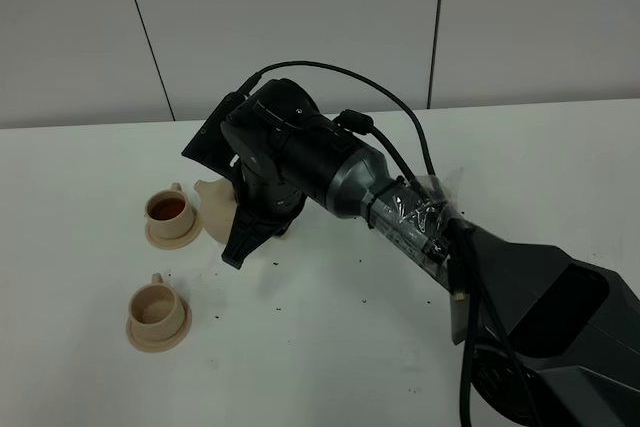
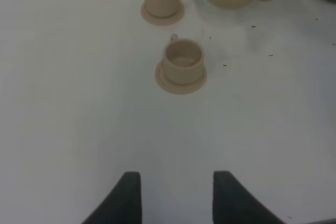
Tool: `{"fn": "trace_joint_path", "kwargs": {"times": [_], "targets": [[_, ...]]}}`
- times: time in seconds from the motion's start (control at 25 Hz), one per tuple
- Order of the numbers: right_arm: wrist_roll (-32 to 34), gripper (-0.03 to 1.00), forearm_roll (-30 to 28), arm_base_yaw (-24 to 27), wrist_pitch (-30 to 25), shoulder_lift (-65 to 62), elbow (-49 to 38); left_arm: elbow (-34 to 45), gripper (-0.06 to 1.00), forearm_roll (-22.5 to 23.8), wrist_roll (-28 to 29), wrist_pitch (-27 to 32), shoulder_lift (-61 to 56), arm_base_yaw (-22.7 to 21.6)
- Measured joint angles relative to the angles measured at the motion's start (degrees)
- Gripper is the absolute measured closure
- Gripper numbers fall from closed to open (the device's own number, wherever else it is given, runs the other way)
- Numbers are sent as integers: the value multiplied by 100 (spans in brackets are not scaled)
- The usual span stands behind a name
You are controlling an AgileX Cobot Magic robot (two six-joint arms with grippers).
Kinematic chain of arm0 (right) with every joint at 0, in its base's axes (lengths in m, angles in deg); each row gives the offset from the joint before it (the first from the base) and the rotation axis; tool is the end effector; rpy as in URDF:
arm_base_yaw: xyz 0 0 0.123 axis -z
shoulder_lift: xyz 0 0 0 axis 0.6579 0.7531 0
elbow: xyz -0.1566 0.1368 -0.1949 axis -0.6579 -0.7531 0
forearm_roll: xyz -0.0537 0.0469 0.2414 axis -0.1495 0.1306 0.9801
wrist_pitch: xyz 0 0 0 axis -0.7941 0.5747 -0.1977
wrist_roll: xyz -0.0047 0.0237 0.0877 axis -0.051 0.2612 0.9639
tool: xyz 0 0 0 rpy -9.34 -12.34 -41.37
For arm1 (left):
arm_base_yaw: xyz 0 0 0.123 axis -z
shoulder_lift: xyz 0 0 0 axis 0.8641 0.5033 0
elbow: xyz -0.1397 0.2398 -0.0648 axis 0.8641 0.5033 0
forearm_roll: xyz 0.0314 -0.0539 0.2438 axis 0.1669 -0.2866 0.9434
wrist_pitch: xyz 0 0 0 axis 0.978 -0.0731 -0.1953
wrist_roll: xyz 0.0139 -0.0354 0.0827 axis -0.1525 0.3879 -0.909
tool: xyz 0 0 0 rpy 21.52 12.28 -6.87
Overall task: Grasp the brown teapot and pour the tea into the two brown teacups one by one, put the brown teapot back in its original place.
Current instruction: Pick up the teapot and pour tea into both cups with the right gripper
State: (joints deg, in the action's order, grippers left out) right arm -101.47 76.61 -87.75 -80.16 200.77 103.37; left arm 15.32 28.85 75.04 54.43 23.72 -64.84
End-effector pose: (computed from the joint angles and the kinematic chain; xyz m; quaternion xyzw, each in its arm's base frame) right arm 0.3854 0.3897 0.1884 -0.5223 0.8255 -0.0173 0.2131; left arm 0.0020 -0.0098 0.2817 0.0549 0.8583 0.0139 0.5100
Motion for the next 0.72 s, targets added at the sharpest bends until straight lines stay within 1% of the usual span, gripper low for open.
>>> {"fn": "trace_joint_path", "kwargs": {"times": [0.24,0.32,0.44,0.72], "targets": [[0,87,52,-48,-5,-141,-56,0,55,0,0,0,0,0],[14,87,52,-84,8,-409,-274,0,55,0,0,0,0,0],[136,87,45,-123,46,-972,-978,0,55,0,0,0,0,0],[177,87,-32,-120,35,-2260,-3041,0,55,0,0,0,0,0]]}}
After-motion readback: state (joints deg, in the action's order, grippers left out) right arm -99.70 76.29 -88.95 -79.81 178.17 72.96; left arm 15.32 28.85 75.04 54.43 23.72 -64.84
